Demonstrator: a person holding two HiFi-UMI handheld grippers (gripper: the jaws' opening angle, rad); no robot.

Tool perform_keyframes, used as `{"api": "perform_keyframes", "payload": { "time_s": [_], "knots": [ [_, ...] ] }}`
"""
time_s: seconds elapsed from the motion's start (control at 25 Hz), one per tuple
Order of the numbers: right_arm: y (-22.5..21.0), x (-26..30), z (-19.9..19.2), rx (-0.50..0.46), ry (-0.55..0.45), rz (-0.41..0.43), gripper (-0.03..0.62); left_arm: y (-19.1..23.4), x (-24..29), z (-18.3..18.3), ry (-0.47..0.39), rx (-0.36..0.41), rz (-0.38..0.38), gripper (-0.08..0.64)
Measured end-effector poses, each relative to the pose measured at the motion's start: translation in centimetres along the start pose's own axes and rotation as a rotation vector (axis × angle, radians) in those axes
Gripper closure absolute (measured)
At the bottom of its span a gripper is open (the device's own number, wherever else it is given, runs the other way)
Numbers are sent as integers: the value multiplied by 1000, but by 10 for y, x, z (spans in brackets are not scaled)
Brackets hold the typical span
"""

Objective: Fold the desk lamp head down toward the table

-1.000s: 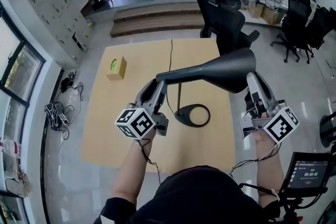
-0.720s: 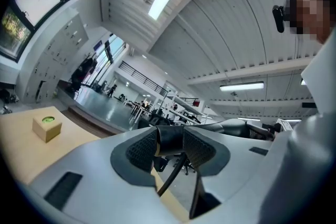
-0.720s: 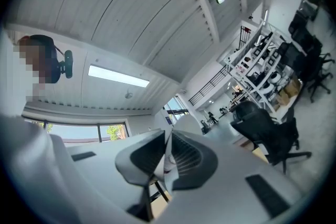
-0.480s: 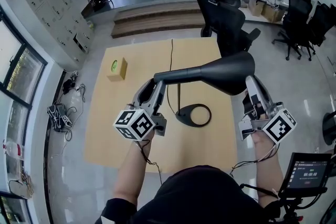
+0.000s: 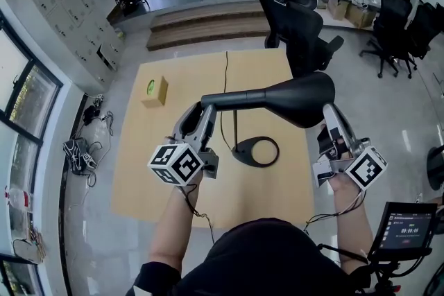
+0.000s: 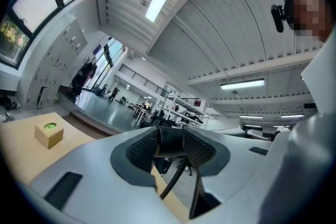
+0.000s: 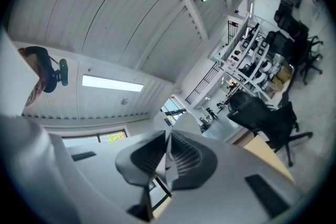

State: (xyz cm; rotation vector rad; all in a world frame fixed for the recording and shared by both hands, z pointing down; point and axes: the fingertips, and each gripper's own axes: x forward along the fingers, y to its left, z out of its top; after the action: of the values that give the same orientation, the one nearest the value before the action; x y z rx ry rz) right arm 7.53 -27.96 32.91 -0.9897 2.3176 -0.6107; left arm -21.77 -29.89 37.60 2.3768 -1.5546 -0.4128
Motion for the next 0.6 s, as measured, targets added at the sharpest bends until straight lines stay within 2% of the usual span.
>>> {"api": "perform_keyframes", "payload": {
  "time_s": [0.6],
  "knots": [
    [-32, -16, -26, 155, -39, -21, 555, -5, 4, 15, -19, 34, -2, 397]
  ]
}}
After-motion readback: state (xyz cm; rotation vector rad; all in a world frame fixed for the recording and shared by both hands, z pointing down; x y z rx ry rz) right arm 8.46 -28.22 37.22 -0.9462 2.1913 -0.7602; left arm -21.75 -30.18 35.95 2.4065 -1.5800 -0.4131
